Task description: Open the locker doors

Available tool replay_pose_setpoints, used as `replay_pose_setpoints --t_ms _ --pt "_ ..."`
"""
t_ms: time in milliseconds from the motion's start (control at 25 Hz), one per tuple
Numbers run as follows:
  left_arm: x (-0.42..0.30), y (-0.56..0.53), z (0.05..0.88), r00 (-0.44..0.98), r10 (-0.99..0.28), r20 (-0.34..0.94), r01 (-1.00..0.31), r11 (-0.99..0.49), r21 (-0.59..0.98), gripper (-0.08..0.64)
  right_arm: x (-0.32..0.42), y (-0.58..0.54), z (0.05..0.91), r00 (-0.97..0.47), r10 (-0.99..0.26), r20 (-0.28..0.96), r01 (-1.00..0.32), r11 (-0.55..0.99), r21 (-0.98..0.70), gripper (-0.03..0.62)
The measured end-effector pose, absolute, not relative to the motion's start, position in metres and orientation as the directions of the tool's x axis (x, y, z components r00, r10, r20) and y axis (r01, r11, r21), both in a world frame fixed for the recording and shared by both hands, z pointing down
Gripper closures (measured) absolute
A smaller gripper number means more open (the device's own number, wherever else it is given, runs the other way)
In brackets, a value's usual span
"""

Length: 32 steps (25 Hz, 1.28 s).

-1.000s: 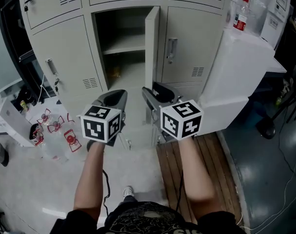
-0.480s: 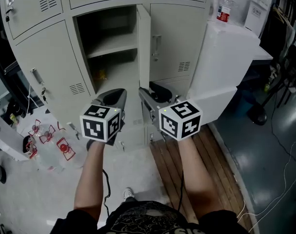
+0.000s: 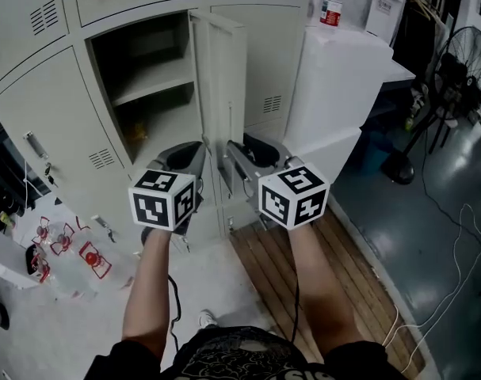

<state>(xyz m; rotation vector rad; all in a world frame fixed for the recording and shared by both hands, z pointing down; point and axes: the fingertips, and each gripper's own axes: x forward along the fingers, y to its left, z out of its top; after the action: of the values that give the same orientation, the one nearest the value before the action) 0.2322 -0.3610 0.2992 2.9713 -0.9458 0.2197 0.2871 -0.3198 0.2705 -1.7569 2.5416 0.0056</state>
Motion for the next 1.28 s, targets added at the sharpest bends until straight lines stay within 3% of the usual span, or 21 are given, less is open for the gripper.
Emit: replay_pose_setpoints --t_ms 840,1280 --pt "0.297 -0.361 0.31 0.908 -0.39 0.152 -0.388 -0.921 -0.044 0.56 0.355 -0.321 0.273 -0.12 -0.992 -0.042 -0.993 0.121 -0.017 0.506" --pt "0.302 -0.362 0.313 0.903 -0.398 0.163 -0.395 -0.917 -0.05 0.56 0.376 -0.326 0.273 -0.093 -0.995 -0.046 -0.995 0.095 -0.031 0.502"
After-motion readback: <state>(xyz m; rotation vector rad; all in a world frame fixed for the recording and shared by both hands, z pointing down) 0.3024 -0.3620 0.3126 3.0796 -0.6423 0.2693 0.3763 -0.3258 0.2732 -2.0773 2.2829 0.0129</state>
